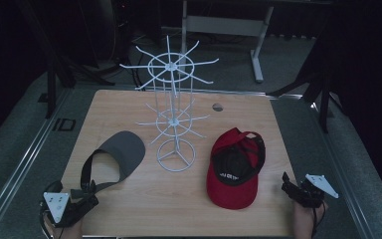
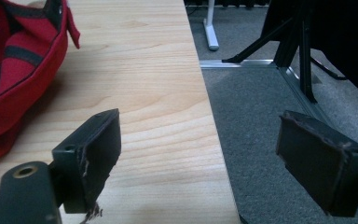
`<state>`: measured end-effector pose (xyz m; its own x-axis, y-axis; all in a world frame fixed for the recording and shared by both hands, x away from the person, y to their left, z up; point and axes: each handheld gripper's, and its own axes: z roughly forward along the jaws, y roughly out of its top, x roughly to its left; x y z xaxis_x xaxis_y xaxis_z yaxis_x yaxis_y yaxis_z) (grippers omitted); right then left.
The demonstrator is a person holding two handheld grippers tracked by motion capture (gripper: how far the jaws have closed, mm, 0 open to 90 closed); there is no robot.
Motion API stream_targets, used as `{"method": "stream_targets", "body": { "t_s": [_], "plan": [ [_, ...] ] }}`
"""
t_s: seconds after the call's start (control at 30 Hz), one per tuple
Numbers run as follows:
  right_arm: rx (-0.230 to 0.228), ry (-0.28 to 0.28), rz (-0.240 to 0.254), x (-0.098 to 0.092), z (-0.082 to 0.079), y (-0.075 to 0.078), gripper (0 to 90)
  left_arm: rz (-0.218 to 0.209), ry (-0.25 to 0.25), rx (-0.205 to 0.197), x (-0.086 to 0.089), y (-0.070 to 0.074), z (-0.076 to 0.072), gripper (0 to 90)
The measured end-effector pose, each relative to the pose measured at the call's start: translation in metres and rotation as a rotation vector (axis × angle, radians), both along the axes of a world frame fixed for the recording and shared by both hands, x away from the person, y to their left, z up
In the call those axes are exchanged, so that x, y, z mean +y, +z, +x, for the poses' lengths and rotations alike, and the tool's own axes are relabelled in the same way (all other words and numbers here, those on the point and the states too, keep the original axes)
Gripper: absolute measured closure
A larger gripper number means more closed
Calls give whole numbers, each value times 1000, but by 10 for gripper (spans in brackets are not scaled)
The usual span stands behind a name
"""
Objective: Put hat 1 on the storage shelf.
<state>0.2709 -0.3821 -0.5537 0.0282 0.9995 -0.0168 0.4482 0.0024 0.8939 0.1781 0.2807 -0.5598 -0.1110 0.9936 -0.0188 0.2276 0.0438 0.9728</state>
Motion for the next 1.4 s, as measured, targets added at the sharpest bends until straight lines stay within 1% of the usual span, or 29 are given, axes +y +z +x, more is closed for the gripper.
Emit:
{"method": "stream_targets", "body": {
  "t_s": [0.03,0.07,0.17,0.2,0.23,0.27,0.3,0.33,0.37,0.43,0.47,0.53,0.6,0.63,0.67,0.73,0.77,0.83,0.87,0.9,1.0,1.07,1.13,1.2,1.27,1.3,1.37,1.4],
  "plan": [
    [0,9,-5,0,0,0,131,-14,-14,-7,0,0,0,16],
    [0,9,-5,0,0,0,131,-14,-14,-7,0,0,0,16],
    [17,50,-8,0,0,0,130,-54,-28,-38,-1,2,-2,16],
    [15,57,-9,1,0,0,130,-64,-28,-52,-1,3,-2,16],
    [11,70,-17,1,-1,0,130,-82,-41,-55,-1,4,-2,16],
    [21,75,-26,3,-2,1,130,-82,-41,-55,-1,4,-2,16],
    [32,84,-27,3,-2,2,130,-111,-55,-47,-2,5,-2,16],
    [30,98,-11,4,-3,4,130,-110,-59,-43,-3,5,-2,16],
    [26,113,6,4,-5,6,130,-100,-59,-28,-4,5,-1,16],
    [26,130,5,6,-7,13,130,-76,-67,-11,-7,5,1,16],
    [24,140,13,7,-8,17,129,-67,-71,-7,-8,5,1,16],
    [29,158,19,9,-8,25,124,-65,-83,-6,-10,6,2,16],
    [49,165,18,11,-8,33,110,-63,-95,-1,-13,7,3,16],
    [51,175,30,11,-8,36,106,-60,-104,8,-15,7,4,16],
    [51,180,30,12,-7,39,104,-66,-117,9,-16,7,4,16],
    [46,185,23,15,-7,44,105,-98,-157,5,-19,9,4,16],
    [69,202,41,16,-5,45,105,-95,-169,4,-22,9,5,16],
    [68,222,61,18,-3,48,105,-74,-185,10,-26,9,6,16],
    [75,236,58,20,-1,49,105,-75,-194,16,-28,9,6,16],
    [80,245,51,22,1,50,105,-79,-201,21,-29,9,7,16],
    [75,275,76,26,7,55,105,-94,-224,31,-32,9,10,16],
    [67,287,77,29,11,60,105,-103,-233,33,-33,9,10,16],
    [63,299,89,31,15,63,105,-87,-216,30,-35,9,11,16],
    [60,309,81,34,20,67,105,-101,-228,38,-35,10,11,16],
    [72,316,82,38,26,69,104,-120,-234,46,-36,10,12,16],
    [72,316,82,38,26,69,104,-120,-234,46,-36,10,12,16],
    [79,341,87,42,33,71,104,-97,-224,56,-38,12,11,16],
    [84,352,92,44,36,72,104,-97,-226,61,-39,12,11,16]
  ]
}}
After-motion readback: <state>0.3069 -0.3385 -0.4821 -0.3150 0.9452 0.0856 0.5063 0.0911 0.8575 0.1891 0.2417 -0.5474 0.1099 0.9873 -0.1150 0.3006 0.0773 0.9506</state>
